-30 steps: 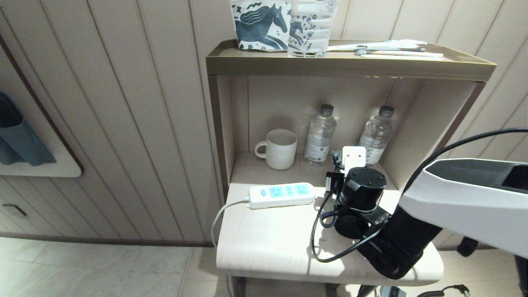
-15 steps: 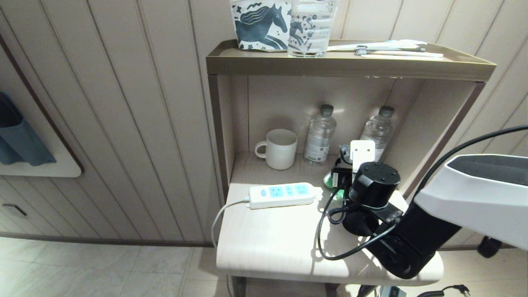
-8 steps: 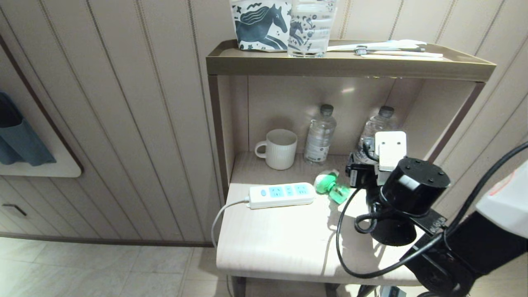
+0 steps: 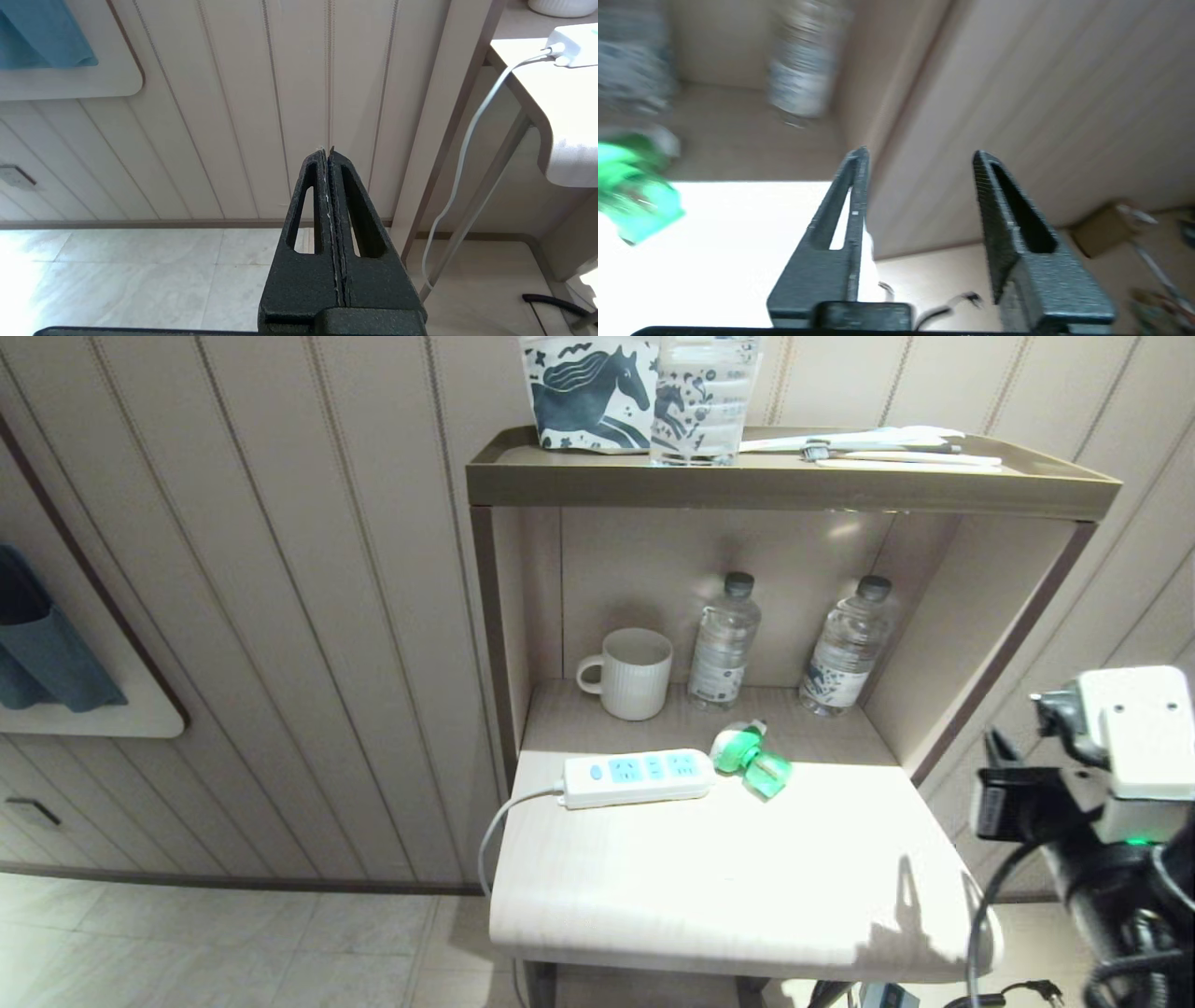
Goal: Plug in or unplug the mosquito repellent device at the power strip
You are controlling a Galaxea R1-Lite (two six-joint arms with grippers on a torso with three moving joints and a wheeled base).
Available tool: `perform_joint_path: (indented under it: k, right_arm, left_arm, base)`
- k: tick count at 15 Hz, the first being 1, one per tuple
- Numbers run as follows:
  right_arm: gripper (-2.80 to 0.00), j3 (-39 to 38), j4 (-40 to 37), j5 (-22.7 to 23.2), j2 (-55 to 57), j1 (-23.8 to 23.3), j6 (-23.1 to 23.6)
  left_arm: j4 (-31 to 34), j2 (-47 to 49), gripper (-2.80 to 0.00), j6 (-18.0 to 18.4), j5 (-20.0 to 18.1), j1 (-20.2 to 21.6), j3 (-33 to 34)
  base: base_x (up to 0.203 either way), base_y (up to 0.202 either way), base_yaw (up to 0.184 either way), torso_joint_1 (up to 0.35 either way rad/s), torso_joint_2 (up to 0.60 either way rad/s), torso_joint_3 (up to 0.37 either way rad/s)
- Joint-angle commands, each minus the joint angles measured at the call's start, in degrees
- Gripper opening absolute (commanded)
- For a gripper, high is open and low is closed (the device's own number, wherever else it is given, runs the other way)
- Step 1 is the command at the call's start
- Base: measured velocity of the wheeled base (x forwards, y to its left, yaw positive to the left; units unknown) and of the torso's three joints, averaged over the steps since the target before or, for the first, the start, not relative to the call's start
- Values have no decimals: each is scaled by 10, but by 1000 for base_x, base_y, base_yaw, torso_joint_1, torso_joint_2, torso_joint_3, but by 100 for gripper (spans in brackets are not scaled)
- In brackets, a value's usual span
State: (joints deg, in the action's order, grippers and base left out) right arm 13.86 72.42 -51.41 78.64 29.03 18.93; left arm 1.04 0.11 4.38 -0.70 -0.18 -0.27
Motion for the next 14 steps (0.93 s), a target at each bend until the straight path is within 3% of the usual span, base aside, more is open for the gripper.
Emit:
perform_joint_path:
  k: [1, 3, 6, 8, 10, 12, 14]
  right_arm:
    - [-280, -12, -188, 11, -209, -51, 4]
    - [-280, -16, -360, 51, -329, -104, 4]
    - [-280, -24, -535, 173, -480, -195, -38]
    - [-280, -61, -580, 249, -554, -228, -100]
    - [-280, -112, -599, 306, -633, -248, -122]
    - [-280, -121, -658, 364, -710, -274, -158]
    - [-280, -122, -706, 449, -752, -289, -224]
  left_arm:
    - [0, 0, -280, 0, 0, 0, 0]
    - [0, 0, -280, 0, 0, 0, 0]
    - [0, 0, -280, 0, 0, 0, 0]
    - [0, 0, -280, 0, 0, 0, 0]
    - [0, 0, -280, 0, 0, 0, 0]
    - [0, 0, -280, 0, 0, 0, 0]
    - [0, 0, -280, 0, 0, 0, 0]
  base:
    - [0, 0, 0, 0, 0, 0]
    - [0, 0, 0, 0, 0, 0]
    - [0, 0, 0, 0, 0, 0]
    - [0, 0, 0, 0, 0, 0]
    - [0, 0, 0, 0, 0, 0]
    - [0, 0, 0, 0, 0, 0]
    - [0, 0, 0, 0, 0, 0]
